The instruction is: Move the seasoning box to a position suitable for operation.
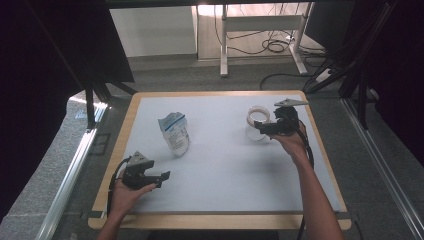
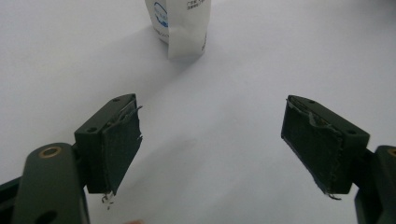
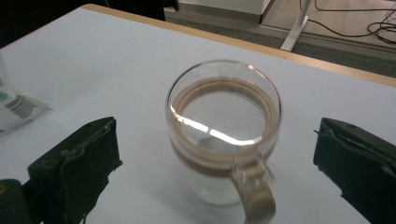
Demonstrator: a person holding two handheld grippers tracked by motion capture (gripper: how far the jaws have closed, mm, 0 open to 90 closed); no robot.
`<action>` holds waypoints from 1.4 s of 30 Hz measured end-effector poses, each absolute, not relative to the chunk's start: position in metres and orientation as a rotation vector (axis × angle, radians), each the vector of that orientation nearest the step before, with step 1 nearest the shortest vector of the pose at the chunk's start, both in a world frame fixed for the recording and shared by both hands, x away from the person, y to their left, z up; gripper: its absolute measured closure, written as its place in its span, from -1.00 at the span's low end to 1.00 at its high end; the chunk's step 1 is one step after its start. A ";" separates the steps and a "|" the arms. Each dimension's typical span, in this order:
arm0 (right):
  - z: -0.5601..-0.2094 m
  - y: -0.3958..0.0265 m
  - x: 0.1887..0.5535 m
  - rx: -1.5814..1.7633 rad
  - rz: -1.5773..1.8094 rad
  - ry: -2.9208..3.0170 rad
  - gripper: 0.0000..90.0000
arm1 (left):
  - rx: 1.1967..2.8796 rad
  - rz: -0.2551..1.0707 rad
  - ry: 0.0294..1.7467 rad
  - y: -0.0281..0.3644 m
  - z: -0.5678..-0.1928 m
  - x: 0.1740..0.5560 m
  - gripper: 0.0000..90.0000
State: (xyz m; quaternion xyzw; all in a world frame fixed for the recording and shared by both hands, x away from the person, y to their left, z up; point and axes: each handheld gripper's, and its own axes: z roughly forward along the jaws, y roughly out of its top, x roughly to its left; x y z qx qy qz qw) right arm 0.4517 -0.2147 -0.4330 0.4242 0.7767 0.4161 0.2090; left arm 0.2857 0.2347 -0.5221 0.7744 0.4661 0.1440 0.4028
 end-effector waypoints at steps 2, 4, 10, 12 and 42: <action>-0.435 -0.209 0.459 1.165 1.151 2.167 -0.99 | 1.955 0.362 1.178 0.236 -0.522 0.286 -0.56; -0.438 -0.203 0.467 1.167 1.125 2.182 -1.00 | 1.955 0.364 1.180 0.236 -0.522 0.285 -0.56; -0.443 -0.196 0.484 1.170 1.097 2.183 -1.00 | 1.948 0.360 1.180 0.238 -0.522 0.284 -0.56; -0.446 -0.195 0.489 1.179 1.092 2.190 -1.00 | 1.958 0.360 1.175 0.237 -0.522 0.285 -0.56; -0.476 -0.187 0.505 1.195 1.001 2.268 -0.76 | 1.971 0.356 1.170 0.235 -0.525 0.283 -0.57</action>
